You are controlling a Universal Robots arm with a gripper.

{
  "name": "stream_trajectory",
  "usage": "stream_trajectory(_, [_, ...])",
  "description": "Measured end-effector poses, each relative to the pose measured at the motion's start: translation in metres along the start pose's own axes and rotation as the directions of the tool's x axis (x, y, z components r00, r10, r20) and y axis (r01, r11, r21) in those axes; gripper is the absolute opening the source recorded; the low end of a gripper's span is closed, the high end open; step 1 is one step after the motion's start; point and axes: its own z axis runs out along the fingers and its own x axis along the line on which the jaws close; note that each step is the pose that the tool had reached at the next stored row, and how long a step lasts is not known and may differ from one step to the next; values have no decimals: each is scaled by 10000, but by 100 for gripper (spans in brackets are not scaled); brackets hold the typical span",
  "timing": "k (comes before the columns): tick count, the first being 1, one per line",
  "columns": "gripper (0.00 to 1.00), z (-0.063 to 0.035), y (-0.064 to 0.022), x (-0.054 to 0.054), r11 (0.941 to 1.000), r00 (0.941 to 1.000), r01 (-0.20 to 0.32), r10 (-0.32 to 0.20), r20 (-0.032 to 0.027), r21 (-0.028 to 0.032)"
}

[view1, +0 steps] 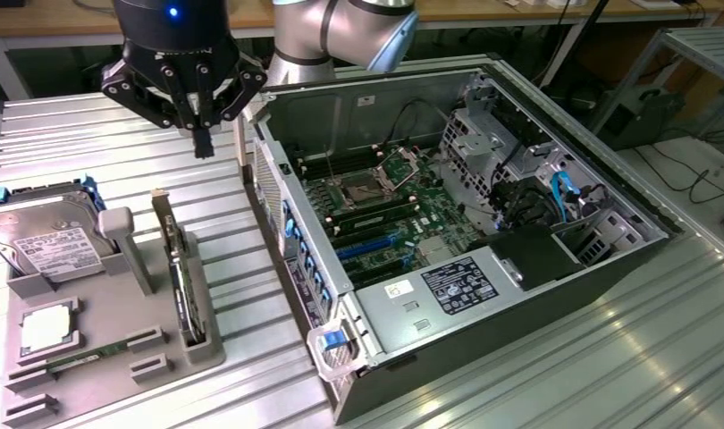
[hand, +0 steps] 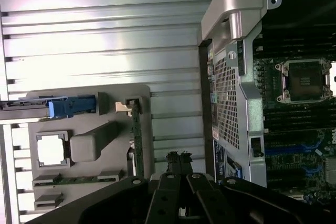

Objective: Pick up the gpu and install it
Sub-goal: 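Reach for the gpu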

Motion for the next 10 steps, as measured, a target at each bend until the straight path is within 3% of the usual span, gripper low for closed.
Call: stream_trajectory(10, [11, -3, -17, 84, 10000, 10000, 1, -1, 0, 0])
